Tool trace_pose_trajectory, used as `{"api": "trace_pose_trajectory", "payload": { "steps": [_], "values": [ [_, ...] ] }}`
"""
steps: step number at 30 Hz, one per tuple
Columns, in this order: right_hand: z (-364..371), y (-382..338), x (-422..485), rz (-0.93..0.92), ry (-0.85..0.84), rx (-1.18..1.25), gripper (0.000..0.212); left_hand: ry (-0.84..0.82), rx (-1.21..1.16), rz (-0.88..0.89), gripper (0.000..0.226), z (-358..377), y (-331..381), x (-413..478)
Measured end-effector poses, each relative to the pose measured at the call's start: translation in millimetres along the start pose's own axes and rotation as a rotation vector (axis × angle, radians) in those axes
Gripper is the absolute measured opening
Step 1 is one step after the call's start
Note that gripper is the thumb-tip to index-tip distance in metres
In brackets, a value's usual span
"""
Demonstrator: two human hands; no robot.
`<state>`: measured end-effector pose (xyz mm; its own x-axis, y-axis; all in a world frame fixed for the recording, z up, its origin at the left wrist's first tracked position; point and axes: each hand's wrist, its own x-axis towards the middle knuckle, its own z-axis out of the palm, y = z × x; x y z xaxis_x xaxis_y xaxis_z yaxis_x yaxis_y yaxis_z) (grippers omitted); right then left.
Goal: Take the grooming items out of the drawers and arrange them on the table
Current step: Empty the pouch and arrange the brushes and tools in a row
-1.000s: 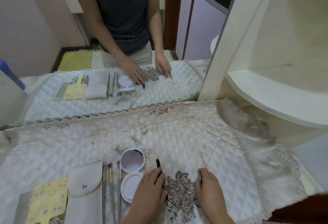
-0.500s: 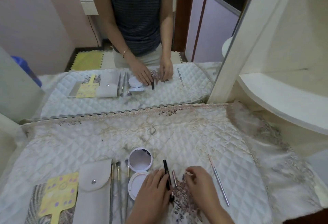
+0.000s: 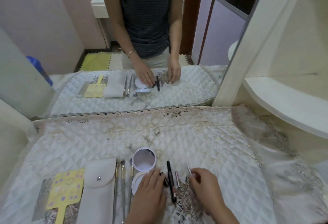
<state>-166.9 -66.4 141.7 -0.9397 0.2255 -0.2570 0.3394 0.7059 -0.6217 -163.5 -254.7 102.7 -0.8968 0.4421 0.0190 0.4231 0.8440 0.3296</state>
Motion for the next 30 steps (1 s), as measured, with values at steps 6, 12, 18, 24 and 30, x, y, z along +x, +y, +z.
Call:
{"api": "trace_pose_trajectory", "payload": {
  "steps": [6, 12, 18, 24, 30],
  "values": [
    [19, -19, -1, 0.03, -0.075, -0.027, 0.02, 0.001, 0.01, 0.013, 0.043, -8, -3, 2],
    [20, -17, -5, 0.014, -0.054, -0.01, 0.021, 0.09, 0.041, 0.013, 0.033, -10, 4, 12],
    [22, -21, -7, 0.035, -0.079, 0.027, 0.016, 0.098, 0.079, 0.003, 0.028, 0, 0, 17],
    [27, -21, -5, 0.0, -0.073, 0.095, 0.015, 0.114, 0.113, 0.026, 0.028, 1, -5, 15],
    [27, -23, -10, -0.085, -0.09, 0.033, 0.009, 0.092, 0.065, 0.023, 0.037, -1, -8, 14]
  ]
}}
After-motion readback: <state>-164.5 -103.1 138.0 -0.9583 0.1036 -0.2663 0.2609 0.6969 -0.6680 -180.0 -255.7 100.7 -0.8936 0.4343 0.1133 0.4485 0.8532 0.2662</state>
